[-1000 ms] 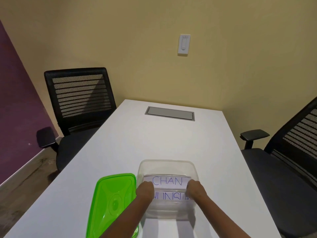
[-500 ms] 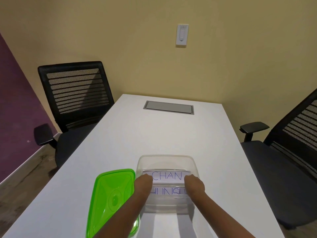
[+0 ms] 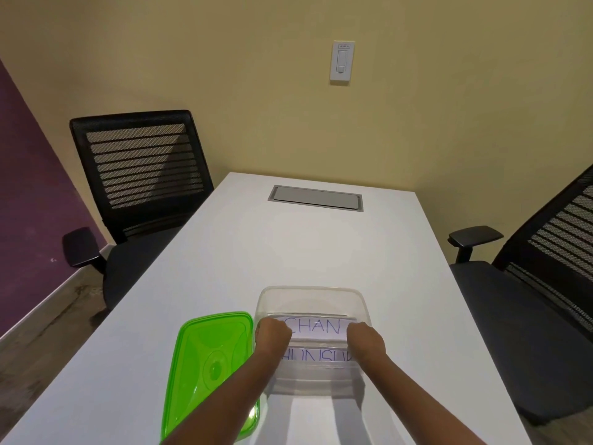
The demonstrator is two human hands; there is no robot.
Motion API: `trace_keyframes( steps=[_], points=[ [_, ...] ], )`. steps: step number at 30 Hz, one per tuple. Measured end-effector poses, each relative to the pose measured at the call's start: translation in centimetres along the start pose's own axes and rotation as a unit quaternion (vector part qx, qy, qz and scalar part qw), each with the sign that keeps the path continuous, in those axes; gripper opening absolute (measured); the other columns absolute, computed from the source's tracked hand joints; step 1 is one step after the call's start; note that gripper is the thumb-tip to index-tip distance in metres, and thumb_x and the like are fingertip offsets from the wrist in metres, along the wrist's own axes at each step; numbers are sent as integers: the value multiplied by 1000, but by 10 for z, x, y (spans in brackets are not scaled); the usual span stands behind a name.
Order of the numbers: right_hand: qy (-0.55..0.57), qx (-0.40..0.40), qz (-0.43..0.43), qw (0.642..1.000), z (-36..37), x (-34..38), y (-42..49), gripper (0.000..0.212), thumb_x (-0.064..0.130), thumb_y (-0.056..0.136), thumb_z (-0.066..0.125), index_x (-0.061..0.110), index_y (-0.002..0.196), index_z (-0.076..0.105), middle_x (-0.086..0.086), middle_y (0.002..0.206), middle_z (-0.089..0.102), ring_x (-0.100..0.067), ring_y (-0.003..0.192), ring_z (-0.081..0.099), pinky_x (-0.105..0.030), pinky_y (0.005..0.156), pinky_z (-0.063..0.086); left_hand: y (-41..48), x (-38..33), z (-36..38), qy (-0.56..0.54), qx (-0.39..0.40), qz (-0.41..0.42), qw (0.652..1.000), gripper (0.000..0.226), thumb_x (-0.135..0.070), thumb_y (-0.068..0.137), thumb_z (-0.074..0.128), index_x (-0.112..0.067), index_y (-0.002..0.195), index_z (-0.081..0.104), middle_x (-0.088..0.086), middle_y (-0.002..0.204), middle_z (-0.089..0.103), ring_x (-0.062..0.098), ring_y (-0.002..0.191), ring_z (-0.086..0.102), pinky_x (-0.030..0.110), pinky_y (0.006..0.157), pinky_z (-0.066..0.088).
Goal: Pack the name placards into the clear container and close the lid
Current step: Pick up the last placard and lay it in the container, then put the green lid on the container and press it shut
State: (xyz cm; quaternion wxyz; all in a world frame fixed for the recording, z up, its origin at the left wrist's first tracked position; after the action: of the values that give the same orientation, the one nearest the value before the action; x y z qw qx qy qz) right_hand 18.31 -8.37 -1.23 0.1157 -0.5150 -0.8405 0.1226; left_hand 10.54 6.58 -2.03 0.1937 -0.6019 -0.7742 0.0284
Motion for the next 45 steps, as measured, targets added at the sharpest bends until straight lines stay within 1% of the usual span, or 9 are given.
trace_keyframes(
  steps=[7, 12, 15, 19, 21, 33, 37, 40, 45],
  points=[
    [-21, -8, -22, 1000, 3, 4, -3, 29, -3, 88, 48, 3, 115, 57, -13, 121, 62, -28, 110, 62, -31, 90, 50, -10, 4, -4, -35, 4, -14, 999, 34, 5, 92, 41, -3, 118, 61, 14, 122, 66, 31, 116, 61, 22, 52, 22],
    [-10, -18, -36, 999, 2, 5, -9, 18, 2, 91, 48, 5, 105, 59, -11, 107, 63, -25, 107, 63, -28, 84, 49, -19, 8, -5, -63, -6, -35, 997, 34, 3, 93, 39, -4, 119, 59, 14, 124, 64, 31, 117, 60, 35, 93, 46],
    [19, -43, -49, 998, 0, 4, -16, 11, 6, 91, 49, 7, 91, 59, -5, 84, 50, -25, 103, 63, -22, 71, 38, -30, 11, -10, -99, -39, -45, 993, 30, -1, 90, 43, -6, 113, 61, 14, 121, 62, 31, 114, 59, 37, 92, 47],
    [79, -104, -46, 990, -7, 3, -26, 26, 5, 90, 40, 8, 102, 63, -8, 108, 62, -25, 96, 63, -24, 67, 40, -57, 13, -33, -91, -160, -9, 983, 27, -19, 34, 87, -16, 51, 67, 2, 58, 67, 19, 51, 66, 18, 43, 46],
    [102, -131, -48, 985, -11, 6, -33, 29, 5, 91, 37, 9, 104, 63, -7, 111, 63, -25, 97, 62, -28, 74, 47, -66, 18, -30, -119, -195, -20, 973, 32, -20, 28, 89, -16, 53, 70, 1, 56, 67, 18, 47, 64, 17, 40, 44],
    [164, -223, -194, 941, -25, 88, -82, 32, 5, 89, 43, 13, 111, 64, -2, 116, 64, -19, 114, 54, -32, 83, 47, -123, 63, 13, -159, -219, -153, 950, 53, -24, 37, 92, -8, 87, 79, 9, 81, 79, 18, 66, 75, 19, 53, 56],
    [164, -224, -304, 911, -17, 125, -108, 27, -3, 79, 54, 7, 97, 71, -11, 99, 70, -26, 96, 66, -33, 66, 55, -133, 71, 58, -219, -123, -207, 946, 54, -33, 91, 53, -11, 139, 46, 13, 143, 51, 22, 131, 51, 34, 105, 43],
    [133, -165, -331, 920, 14, 148, -113, 31, 6, 84, 49, 8, 109, 66, -12, 111, 65, -26, 106, 61, -34, 75, 53, -138, 72, 93, -221, -38, -239, 945, 56, -37, 100, 26, -16, 151, 16, 6, 160, 19, 18, 148, 17, 39, 120, 16],
    [160, -3, -204, 966, 73, 153, -99, 43, 13, 91, 43, 9, 133, 45, -14, 130, 50, -26, 119, 52, -33, 94, 43, -152, 79, 124, -226, 13, -284, 932, 59, -41, 99, 27, -17, 151, 15, 11, 161, 15, 22, 149, 13, 44, 120, 14]
  ],
)
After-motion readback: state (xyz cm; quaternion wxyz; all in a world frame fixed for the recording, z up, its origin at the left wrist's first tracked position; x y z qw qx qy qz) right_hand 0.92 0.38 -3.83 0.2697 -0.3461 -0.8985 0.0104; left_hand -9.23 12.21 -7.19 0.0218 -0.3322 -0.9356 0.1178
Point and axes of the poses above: each hand's wrist, its own y-axis towards the middle knuckle, its own z-axis out of the palm, x = y × z, the point moved 7 cm from there along y, towards the middle knuckle
